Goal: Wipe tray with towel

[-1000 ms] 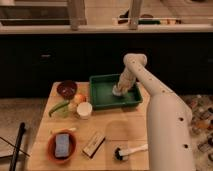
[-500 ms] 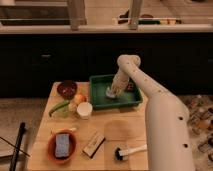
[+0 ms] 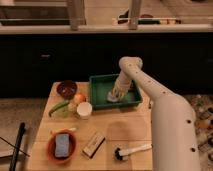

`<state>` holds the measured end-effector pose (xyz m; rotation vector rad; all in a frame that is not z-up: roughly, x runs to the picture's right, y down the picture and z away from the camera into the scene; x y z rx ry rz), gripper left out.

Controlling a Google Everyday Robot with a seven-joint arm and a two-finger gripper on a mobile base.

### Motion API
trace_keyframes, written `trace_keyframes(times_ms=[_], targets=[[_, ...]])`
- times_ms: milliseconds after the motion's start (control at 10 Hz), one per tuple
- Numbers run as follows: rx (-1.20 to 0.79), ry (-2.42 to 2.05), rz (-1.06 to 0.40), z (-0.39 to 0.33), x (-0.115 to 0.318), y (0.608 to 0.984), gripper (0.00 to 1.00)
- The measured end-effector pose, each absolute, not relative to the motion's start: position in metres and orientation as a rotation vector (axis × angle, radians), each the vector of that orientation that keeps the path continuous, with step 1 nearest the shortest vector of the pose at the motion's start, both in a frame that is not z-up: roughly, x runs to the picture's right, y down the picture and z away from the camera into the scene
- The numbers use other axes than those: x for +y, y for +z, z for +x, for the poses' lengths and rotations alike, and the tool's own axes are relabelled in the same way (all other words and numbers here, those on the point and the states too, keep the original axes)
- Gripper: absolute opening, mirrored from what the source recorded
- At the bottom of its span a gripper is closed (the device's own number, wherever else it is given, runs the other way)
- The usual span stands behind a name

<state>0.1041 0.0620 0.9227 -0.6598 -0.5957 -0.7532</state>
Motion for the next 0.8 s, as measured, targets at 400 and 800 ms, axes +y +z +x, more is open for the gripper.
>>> trace_keyframes(times_ms=[400,800], targets=[[-0.521,-0.686,-0.665,0.141,0.046,0.930,0.01],[-0.510,-0.651,-0.623,0.144,0.028,0.935,0.01]])
